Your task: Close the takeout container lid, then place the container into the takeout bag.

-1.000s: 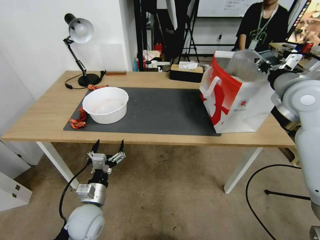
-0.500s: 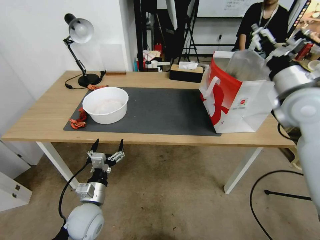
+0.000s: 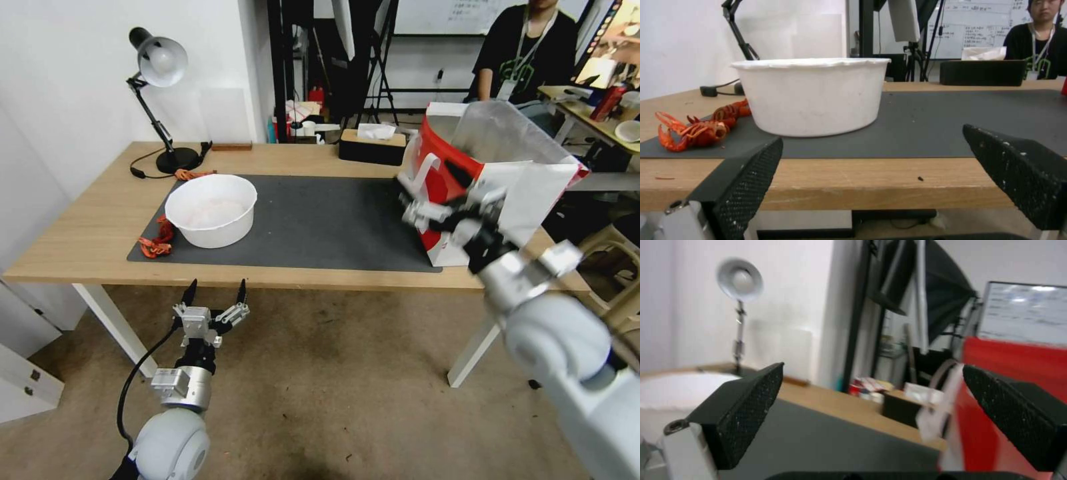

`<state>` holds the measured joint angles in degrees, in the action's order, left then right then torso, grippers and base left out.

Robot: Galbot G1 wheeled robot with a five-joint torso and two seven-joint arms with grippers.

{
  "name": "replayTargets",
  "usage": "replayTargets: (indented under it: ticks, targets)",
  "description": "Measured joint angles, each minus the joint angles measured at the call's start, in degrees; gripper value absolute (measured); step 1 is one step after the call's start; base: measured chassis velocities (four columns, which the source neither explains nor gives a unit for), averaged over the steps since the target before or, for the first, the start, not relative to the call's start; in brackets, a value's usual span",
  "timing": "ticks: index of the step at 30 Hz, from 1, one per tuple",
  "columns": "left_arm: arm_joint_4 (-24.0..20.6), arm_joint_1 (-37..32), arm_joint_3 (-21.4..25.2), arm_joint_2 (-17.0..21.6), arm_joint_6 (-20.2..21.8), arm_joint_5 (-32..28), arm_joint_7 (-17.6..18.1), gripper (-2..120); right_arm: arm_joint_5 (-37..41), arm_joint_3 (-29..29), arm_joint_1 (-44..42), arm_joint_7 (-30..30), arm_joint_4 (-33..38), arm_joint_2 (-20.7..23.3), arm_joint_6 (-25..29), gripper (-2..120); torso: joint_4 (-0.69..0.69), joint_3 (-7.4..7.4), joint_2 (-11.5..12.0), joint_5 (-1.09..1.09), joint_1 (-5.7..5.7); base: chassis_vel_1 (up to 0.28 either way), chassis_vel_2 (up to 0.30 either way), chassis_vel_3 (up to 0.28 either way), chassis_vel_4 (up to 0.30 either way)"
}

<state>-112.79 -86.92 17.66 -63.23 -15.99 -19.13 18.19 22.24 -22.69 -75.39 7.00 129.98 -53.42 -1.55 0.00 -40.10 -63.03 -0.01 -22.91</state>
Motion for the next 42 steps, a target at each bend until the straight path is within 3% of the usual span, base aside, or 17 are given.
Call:
replayTargets:
  ticks: [3,10,16,42]
  targets:
    - [0.1,-0.1,0.0,-0.4,0.0,0.1,0.0,100,-8.8,1.5,-6.2,5.0,-0.7,-2.4,3.9,100,0.01,-0.01,0.0,0.01,0.0,0.0,0.0,0.0,0.0]
    - [0.2,-0.2,-0.1,-1.0,-0.2,0.2,0.0,100,-14.6,3.0,-14.9,11.7,-3.6,-6.1,9.2,100,0.0,-0.01,0.0,0.0,0.0,0.0,0.0,0.0,0.0]
    - [0.2,-0.5,-0.1,-1.2,-0.3,0.5,0.0,100,-17.3,4.1,-18.2,13.6,-7.1,-9.1,13.1,100,0.0,-0.01,0.0,0.02,0.0,0.0,0.0,0.0,0.0]
    - [0.6,-1.2,0.4,-1.2,-1.2,0.5,-0.3,100,-18.0,6.3,-16.9,15.5,-11.0,-11.5,13.4,100,0.0,-0.01,0.0,0.01,0.0,0.0,0.0,0.0,0.0]
